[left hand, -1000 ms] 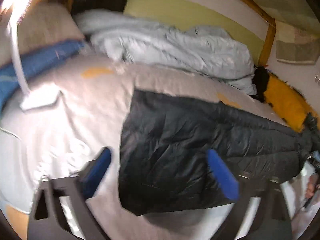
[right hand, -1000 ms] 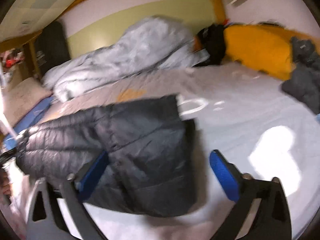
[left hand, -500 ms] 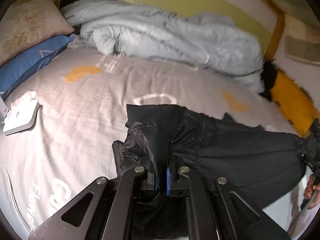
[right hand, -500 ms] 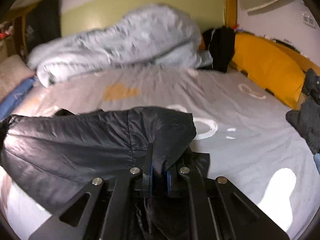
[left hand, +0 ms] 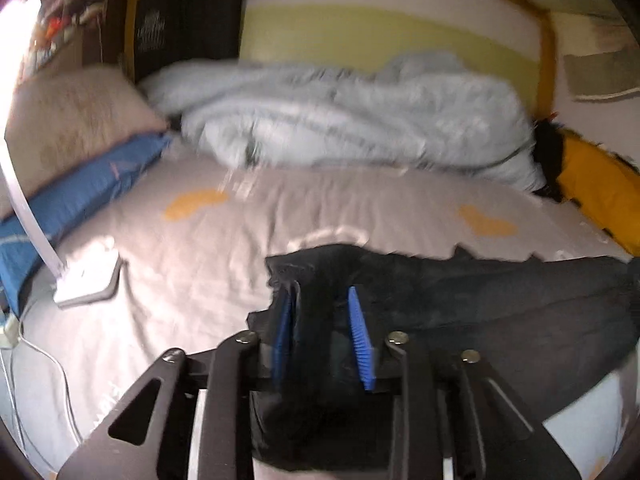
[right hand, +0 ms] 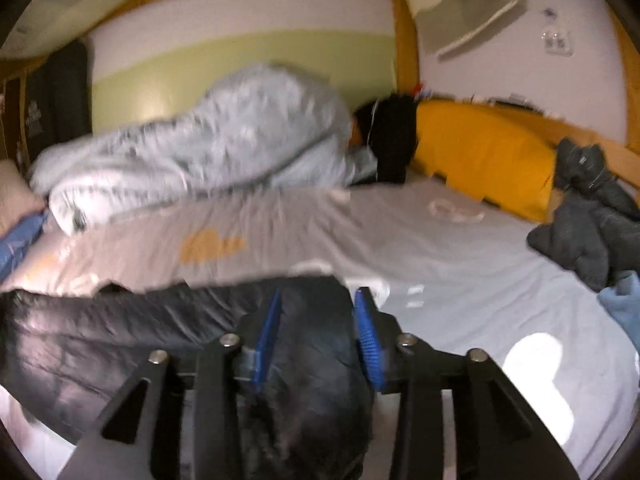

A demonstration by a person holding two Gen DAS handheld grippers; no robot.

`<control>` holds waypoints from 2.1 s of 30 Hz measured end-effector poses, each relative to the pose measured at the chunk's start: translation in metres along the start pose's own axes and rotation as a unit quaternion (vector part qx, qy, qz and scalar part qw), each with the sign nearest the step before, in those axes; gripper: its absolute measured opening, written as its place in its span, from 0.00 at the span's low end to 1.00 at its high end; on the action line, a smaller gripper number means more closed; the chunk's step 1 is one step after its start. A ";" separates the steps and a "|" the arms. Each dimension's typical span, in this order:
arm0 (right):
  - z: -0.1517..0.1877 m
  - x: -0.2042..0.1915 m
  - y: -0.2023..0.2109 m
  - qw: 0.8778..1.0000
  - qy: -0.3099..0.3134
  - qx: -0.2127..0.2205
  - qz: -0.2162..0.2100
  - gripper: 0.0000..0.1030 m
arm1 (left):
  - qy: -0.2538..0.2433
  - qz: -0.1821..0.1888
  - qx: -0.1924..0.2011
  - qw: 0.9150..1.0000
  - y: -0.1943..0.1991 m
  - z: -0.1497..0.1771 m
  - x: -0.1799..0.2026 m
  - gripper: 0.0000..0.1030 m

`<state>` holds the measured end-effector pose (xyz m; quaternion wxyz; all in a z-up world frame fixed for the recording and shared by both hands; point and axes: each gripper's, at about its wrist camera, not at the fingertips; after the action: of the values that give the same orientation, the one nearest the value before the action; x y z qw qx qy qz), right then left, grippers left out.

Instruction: Fold large clothes

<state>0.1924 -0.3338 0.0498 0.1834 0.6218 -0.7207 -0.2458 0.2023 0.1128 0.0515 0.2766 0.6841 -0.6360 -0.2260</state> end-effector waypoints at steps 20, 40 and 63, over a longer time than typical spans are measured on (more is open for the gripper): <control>0.037 -0.150 -0.034 0.951 0.023 -0.227 -0.210 0.20 | -0.027 0.056 0.016 0.998 0.000 0.045 0.049 0.44; 0.021 -0.165 -0.086 0.946 0.042 -0.278 -0.160 0.08 | 0.000 0.046 0.064 0.997 -0.027 0.070 0.040 0.57; 0.001 -0.168 -0.171 0.931 -0.003 -0.344 -0.121 0.01 | -0.019 0.033 0.075 0.996 -0.025 0.072 0.047 0.66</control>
<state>0.3566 -0.1864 -0.0435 0.3527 0.6027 -0.5117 -0.5005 0.1770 0.0605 -0.0170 0.2193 0.6771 -0.6786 -0.1813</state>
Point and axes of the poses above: each gripper's, at about its wrist camera, not at the fingertips, and y roughly against the way its jaws point, x to its right, z to its underside, and after that the axes turned 9 degrees about -x, right-handed
